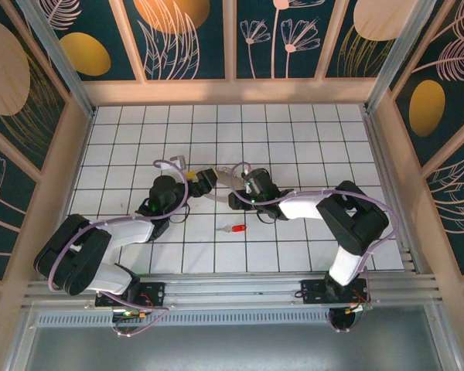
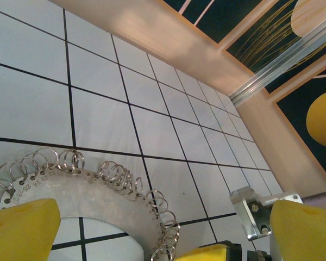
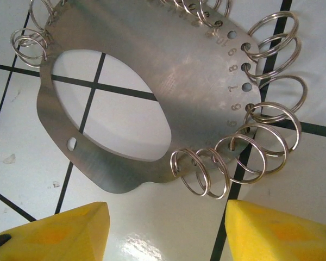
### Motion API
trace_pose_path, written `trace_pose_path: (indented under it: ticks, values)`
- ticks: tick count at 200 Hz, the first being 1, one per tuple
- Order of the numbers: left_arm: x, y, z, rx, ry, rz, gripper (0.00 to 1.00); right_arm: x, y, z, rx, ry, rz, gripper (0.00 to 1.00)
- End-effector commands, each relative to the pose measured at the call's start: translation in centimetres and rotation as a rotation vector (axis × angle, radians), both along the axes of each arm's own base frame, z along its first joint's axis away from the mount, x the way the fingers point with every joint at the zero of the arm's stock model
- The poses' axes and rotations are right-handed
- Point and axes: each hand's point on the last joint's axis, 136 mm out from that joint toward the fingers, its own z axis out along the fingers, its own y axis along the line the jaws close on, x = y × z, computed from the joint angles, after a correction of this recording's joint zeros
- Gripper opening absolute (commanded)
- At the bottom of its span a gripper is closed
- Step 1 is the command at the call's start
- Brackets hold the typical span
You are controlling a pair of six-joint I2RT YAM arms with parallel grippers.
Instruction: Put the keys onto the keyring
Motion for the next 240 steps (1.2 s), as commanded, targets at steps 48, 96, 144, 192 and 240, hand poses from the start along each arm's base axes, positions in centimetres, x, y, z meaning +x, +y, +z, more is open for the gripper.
trace_pose_path:
  ticks: [48, 96, 144, 192, 240]
  values:
    - [0.1, -0.5, 1.1, 0.0, -0.03, -0.016, 0.99, 0.9, 1.1, 0.7, 0.028, -0.011, -0.002, 0.58]
    - [0.2, -0.5, 1.0, 0.0, -0.029, -0.017, 0.99, 1.1, 1.5, 1.2, 0.041, -0.016, 0.007, 0.56]
    - [0.2, -0.5, 0.8, -0.001, -0.025, -0.015, 0.99, 0.9, 1.7, 1.5, 0.05, -0.017, 0.012, 0.56]
    - [0.1, -0.5, 0.8, -0.003, -0.027, -0.017, 0.99, 0.0, 2.5, 2.5, 0.093, -0.025, 0.061, 0.55]
    - [-0.1, -0.3, 0.5, -0.005, -0.023, -0.014, 0.99, -1.1, 2.6, 4.6, 0.116, -0.08, 0.091, 0.54]
